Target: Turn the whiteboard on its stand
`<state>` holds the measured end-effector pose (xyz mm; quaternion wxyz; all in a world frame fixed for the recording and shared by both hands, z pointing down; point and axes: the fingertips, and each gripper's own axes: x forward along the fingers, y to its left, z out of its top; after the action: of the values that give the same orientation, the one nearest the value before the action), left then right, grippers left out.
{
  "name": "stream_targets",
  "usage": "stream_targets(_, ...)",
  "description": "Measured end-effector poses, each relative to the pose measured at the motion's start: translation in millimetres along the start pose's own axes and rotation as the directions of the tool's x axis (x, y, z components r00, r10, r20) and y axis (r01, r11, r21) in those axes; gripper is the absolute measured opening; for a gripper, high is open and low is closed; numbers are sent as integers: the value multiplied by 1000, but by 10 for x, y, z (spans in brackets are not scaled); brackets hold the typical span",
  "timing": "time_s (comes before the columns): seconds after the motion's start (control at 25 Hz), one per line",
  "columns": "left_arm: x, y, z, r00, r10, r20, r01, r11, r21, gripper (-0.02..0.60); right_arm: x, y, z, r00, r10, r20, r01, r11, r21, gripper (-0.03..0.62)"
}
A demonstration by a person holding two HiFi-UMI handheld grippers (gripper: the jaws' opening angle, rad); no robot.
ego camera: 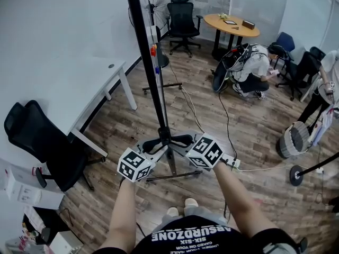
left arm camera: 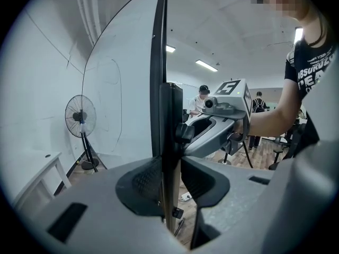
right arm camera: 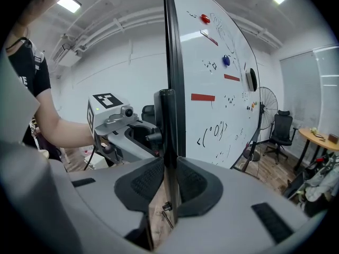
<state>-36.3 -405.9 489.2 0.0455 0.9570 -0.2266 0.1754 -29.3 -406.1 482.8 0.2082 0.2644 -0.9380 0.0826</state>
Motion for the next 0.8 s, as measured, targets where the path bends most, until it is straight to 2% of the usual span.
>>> stream_targets(0.4, -58, -158, -21, 1000, -19, 10, 19, 1000, -10, 100, -100, 137, -53, 999, -48, 2, 48, 998, 33, 71)
stream_targets(0.8, -31, -558, -3, 997, -73, 1, 73, 997, -13, 95, -422, 312, -211, 996, -89, 5, 88, 993, 85, 72)
